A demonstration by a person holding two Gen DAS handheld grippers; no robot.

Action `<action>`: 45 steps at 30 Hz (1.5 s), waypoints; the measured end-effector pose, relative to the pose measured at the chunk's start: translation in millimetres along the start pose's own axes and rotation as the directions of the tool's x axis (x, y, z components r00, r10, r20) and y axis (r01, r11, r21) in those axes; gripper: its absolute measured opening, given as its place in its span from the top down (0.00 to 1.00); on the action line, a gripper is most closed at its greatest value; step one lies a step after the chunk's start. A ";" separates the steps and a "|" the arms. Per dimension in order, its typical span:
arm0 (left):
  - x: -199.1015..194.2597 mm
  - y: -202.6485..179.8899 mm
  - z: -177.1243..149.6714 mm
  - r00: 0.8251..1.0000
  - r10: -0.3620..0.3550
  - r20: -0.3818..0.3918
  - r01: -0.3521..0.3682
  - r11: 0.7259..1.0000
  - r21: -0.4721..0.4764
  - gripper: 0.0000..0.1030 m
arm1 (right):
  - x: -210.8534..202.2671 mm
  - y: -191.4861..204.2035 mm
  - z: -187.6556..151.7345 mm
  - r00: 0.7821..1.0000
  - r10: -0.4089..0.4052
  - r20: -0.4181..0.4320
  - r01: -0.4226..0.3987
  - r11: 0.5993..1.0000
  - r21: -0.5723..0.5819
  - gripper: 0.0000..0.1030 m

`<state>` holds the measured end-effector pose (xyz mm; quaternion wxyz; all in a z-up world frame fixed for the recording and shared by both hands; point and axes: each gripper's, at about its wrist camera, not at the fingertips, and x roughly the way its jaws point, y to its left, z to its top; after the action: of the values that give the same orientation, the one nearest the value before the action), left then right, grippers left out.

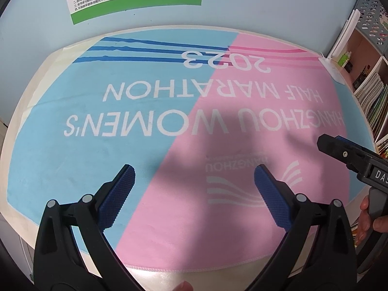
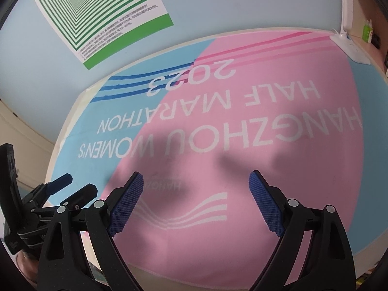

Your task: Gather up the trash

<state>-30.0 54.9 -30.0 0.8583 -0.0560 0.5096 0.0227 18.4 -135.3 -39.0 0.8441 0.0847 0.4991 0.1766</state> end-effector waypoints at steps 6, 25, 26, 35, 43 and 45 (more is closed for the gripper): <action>0.2 0.0 0.1 1.000 0.000 0.001 0.000 1.000 -0.001 0.07 | -0.9 1.4 -0.9 1.000 -0.003 0.001 0.003 1.000 -0.004 0.14; -1.0 0.8 -1.8 0.999 -0.034 0.012 0.034 0.999 -0.008 0.07 | -2.2 3.0 -0.6 1.000 -0.003 0.000 0.003 1.000 -0.006 0.14; -0.9 0.6 -1.8 0.999 -0.035 0.012 0.035 0.999 -0.009 0.07 | -1.8 2.6 -0.9 1.000 -0.001 0.001 0.001 1.000 -0.004 0.14; 0.5 1.7 -2.0 0.999 -0.040 0.008 0.040 0.999 -0.019 0.07 | -2.0 0.8 -0.5 1.000 0.001 0.003 -0.001 1.000 0.001 0.14; 0.4 1.8 -2.5 0.999 -0.039 0.009 0.040 0.999 -0.018 0.07 | -1.9 0.8 -0.3 1.000 0.001 0.004 -0.001 1.000 0.005 0.14; 0.7 1.7 -2.4 0.999 -0.043 0.009 0.043 0.999 -0.019 0.07 | -2.1 0.7 -0.8 1.000 0.002 0.004 -0.002 1.000 0.004 0.14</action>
<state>-31.9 56.3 -31.8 0.8602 -0.0750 0.5044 0.0093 16.7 -135.5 -37.5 0.8448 0.0875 0.4976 0.1762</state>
